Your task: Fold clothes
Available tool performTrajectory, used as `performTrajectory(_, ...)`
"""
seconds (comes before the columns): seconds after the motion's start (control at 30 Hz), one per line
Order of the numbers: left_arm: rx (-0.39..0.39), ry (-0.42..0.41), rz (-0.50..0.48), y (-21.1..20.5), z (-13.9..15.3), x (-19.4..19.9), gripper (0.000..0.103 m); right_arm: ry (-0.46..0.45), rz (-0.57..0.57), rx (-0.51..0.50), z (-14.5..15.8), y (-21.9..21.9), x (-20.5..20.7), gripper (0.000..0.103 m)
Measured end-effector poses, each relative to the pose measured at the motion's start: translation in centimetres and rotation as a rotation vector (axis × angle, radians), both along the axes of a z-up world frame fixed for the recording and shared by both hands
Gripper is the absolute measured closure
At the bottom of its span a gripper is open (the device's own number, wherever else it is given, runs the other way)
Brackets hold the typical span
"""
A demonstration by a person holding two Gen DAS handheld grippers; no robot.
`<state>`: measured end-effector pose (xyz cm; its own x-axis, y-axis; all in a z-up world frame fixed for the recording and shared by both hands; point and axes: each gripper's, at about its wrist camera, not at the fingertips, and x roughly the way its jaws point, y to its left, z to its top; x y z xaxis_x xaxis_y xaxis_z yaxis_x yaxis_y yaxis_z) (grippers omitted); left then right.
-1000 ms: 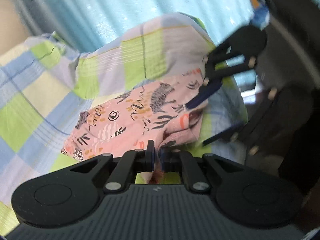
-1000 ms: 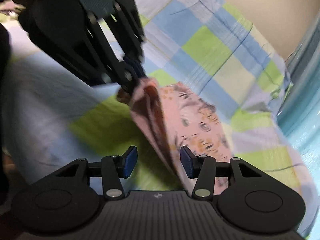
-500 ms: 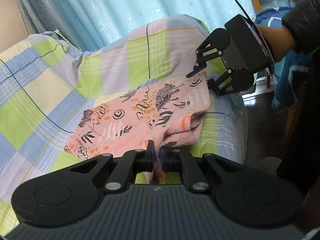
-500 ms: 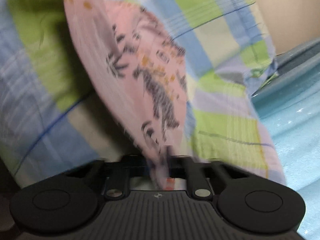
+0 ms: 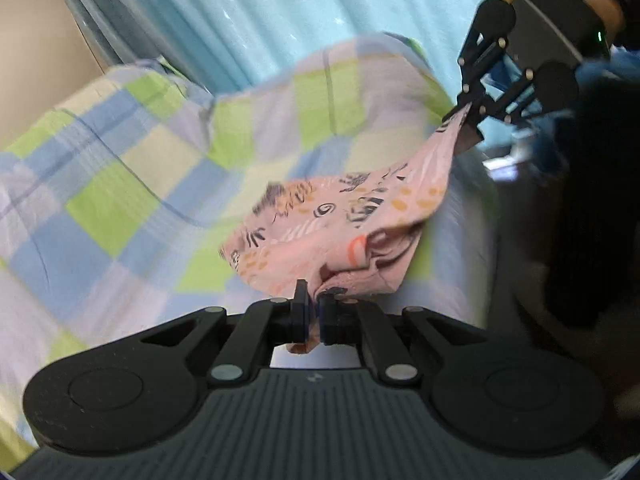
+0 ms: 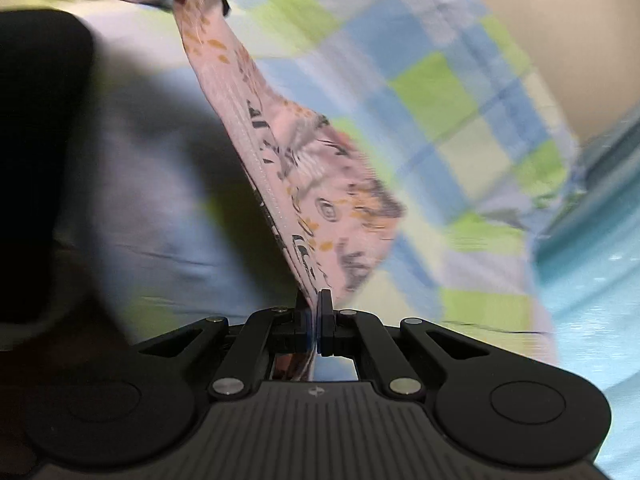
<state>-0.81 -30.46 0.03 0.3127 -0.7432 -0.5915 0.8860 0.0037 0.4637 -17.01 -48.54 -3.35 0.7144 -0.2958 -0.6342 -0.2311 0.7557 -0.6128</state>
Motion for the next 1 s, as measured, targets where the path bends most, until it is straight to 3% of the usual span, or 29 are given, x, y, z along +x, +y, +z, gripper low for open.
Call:
performTrajectory(0.1,0.027,0.067,0.009,1.2,-0.8,0.6,0.100,0.098,0.059,-0.002,0.1,0.9,0.4,0.103)
performTrajectory(0.27,-0.027,0.183,0.071,-1.8,-0.1,6.1,0.100,0.110,0.050,-0.029,3.5,-3.6,6.4,0.103)
performTrajectory(0.37,-0.047,0.284,0.131,-5.3,0.0,11.5,0.100,0.149,-0.002,0.060,4.2,-8.5,12.1,0.103)
performTrajectory(0.5,-0.003,0.476,0.246,-9.9,-3.5,19.8,0.100,0.233,-0.090,0.275,1.5,-14.9,19.2,0.100)
performTrajectory(0.53,0.008,0.522,0.273,-10.7,-4.7,21.4,0.100,0.221,-0.120,0.336,0.8,-16.2,19.7,0.097)
performTrajectory(0.6,0.034,0.631,0.308,-11.7,-6.9,24.0,0.099,0.181,-0.183,0.459,-0.3,-18.5,20.0,0.079)
performTrajectory(0.7,-0.032,0.715,0.321,-10.7,-7.7,25.3,0.095,0.118,-0.278,0.643,-1.9,-22.1,20.5,0.074)
performTrajectory(0.87,-0.128,0.754,0.386,-8.6,-7.5,25.8,0.087,-0.140,-0.484,0.913,-2.1,-25.5,15.9,0.065)
performTrajectory(1.0,-0.178,0.760,0.397,-7.5,-7.1,25.1,0.083,-0.310,-0.556,1.033,-3.3,-24.5,12.0,0.052)
